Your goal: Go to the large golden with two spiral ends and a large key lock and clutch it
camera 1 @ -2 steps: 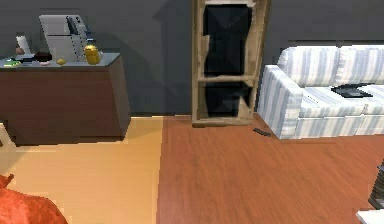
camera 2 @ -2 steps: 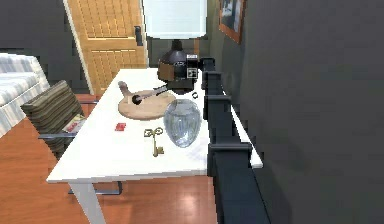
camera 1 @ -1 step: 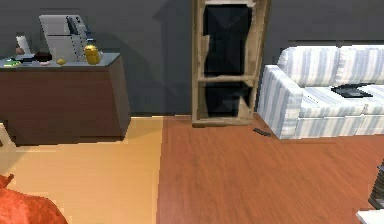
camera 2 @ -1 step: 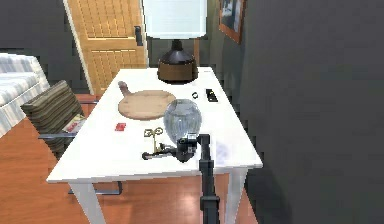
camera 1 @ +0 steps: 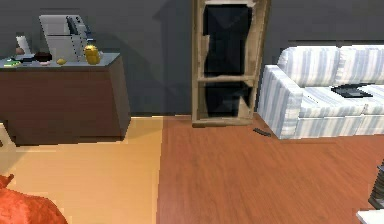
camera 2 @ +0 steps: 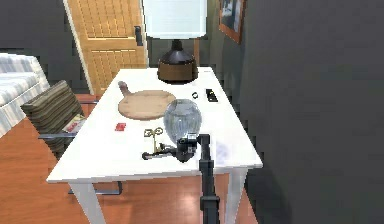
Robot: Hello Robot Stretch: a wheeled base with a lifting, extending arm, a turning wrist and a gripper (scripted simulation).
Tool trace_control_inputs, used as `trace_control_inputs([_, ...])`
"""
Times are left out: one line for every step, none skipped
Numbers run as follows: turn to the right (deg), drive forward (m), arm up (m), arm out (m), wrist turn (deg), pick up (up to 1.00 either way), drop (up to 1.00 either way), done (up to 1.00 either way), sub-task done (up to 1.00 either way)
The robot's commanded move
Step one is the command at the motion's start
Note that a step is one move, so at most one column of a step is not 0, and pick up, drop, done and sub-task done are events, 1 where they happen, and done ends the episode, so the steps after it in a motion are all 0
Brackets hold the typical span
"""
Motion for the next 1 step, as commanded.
trace_control_inputs([0.0,0.00,0.10,0.00,0.0,0.00,0.00,0.00,0.00])
